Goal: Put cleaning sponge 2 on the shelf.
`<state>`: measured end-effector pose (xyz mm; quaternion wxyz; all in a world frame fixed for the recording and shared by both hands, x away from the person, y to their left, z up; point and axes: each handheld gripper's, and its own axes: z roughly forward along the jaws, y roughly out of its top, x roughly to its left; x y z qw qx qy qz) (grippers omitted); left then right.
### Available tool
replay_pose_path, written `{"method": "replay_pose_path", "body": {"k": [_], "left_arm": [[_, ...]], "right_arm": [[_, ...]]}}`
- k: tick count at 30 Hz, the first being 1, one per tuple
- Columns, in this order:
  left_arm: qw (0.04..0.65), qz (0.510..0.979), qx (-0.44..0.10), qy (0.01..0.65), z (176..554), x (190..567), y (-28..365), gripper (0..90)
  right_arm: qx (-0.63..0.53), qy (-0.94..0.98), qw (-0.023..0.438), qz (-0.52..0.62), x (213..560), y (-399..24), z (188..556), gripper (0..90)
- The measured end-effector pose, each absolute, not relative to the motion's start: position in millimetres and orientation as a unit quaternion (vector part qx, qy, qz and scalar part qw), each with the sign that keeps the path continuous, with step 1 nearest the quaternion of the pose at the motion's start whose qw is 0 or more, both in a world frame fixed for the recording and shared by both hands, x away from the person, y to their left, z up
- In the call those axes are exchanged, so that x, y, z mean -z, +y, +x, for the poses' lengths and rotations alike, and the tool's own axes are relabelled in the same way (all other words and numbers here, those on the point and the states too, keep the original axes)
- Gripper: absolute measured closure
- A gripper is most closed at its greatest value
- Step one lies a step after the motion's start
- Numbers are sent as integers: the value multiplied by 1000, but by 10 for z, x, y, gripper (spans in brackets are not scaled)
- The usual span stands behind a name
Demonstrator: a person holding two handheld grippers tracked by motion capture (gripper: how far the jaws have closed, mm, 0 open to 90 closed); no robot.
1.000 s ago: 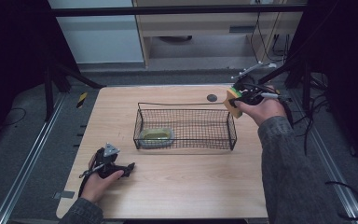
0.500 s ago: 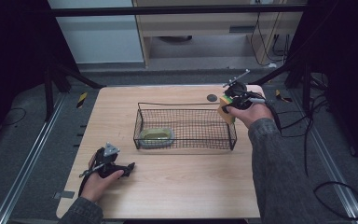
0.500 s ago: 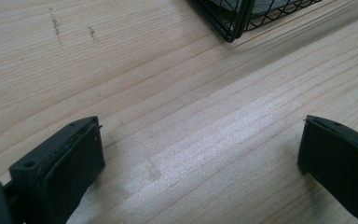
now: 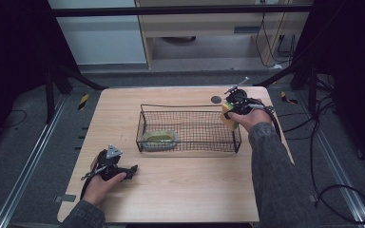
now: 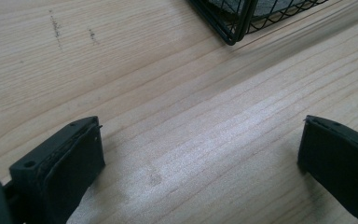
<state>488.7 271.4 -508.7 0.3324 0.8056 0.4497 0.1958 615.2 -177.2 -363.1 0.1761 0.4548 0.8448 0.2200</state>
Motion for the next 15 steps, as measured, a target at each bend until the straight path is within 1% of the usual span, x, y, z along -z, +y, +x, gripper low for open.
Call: {"method": "replay_pose_path", "body": {"k": [15], "left_arm": [[333,806,-196,449,4888,5088,2714,0]], "right_arm": [[-214,843,171,463,3844,-1797,6238,645]]}}
